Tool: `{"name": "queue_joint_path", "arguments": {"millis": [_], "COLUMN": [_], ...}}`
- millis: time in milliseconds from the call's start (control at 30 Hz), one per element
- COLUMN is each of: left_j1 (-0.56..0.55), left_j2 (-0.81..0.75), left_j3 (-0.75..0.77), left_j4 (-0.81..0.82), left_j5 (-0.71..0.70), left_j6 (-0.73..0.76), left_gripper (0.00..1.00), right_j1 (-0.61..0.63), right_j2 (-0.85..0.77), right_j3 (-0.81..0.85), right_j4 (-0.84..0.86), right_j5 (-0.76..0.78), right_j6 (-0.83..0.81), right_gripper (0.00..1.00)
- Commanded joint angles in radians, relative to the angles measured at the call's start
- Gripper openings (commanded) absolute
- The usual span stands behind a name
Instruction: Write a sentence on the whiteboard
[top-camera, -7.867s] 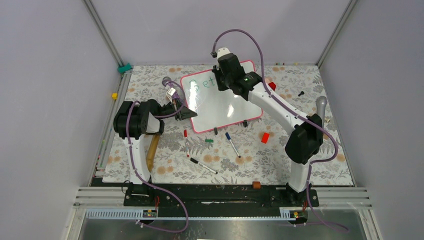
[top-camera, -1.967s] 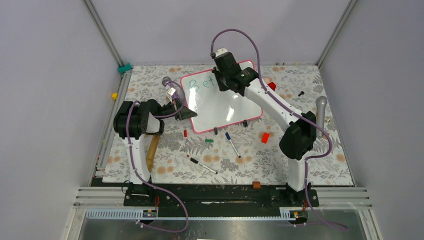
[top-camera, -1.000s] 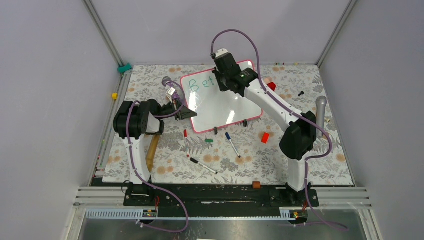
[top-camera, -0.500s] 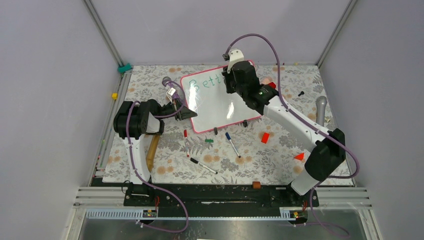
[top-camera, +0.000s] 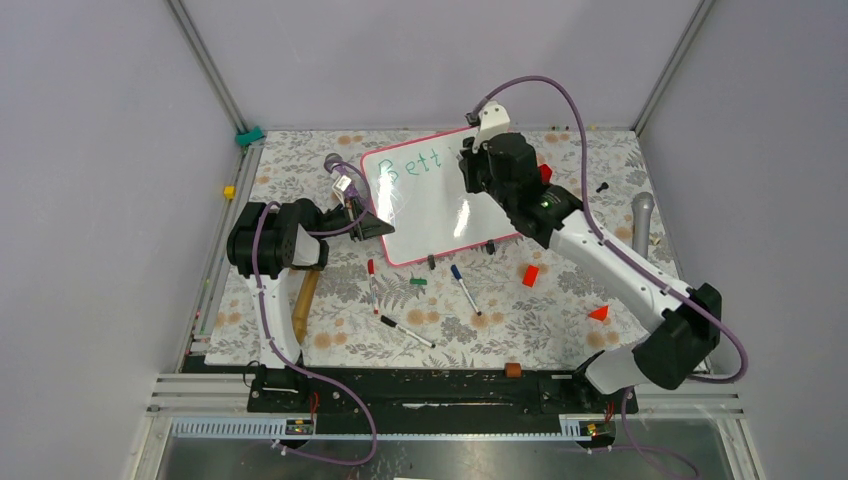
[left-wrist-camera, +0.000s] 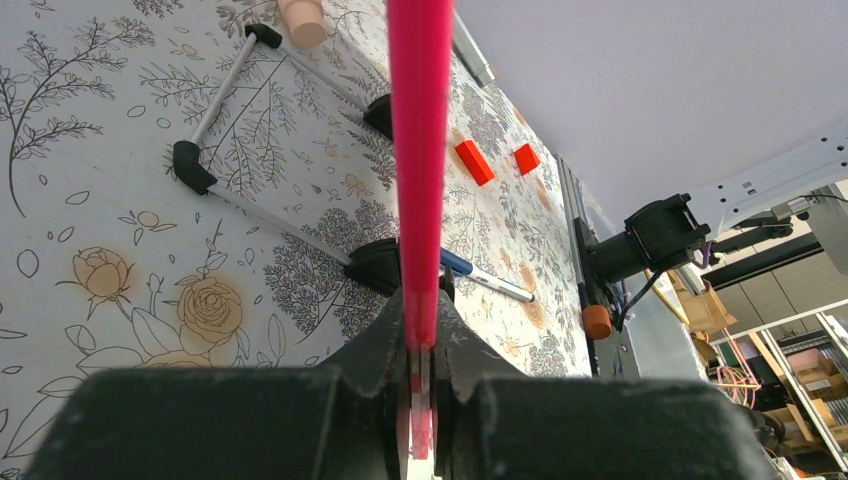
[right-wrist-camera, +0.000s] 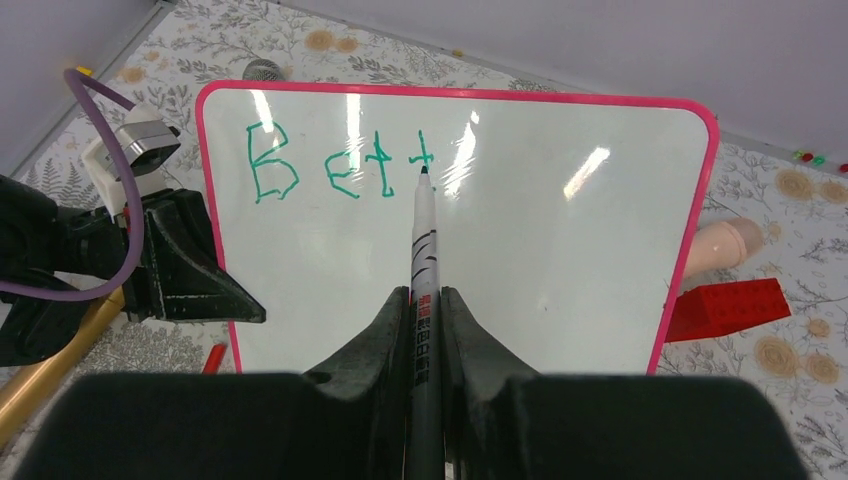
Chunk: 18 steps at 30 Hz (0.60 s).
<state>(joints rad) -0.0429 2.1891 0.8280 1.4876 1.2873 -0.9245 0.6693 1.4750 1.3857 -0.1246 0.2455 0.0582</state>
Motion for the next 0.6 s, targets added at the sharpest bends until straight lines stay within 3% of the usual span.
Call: {"name": "queue_joint_path", "arguments": {"millis": [0,167,567], "left_j1": [-0.014,-0.014,-0.014], "left_j2": [0.015,0.014,0.022], "left_j3": [-0.019,-0.018,-0.012], "left_j4": [-0.020,-0.020,-0.020], "left_j5": [0.002,0.000,-0.006], "left_j6": [-0.009,-0.014,-0.024], "left_gripper": [0.00,0.00,0.00], "right_j1": [0.000,-0.002,-0.003], "right_j2": [-0.116,-0.196,-0.178], "right_j3": [-0.053,-0.108,0.090], "right_j4": [0.000,-0.109,-0.483], "right_j5": [0.021,0.024,-0.059], "right_j6": [0.033,0.071,0.196], "right_gripper": [0.00,0.00,0.00]}}
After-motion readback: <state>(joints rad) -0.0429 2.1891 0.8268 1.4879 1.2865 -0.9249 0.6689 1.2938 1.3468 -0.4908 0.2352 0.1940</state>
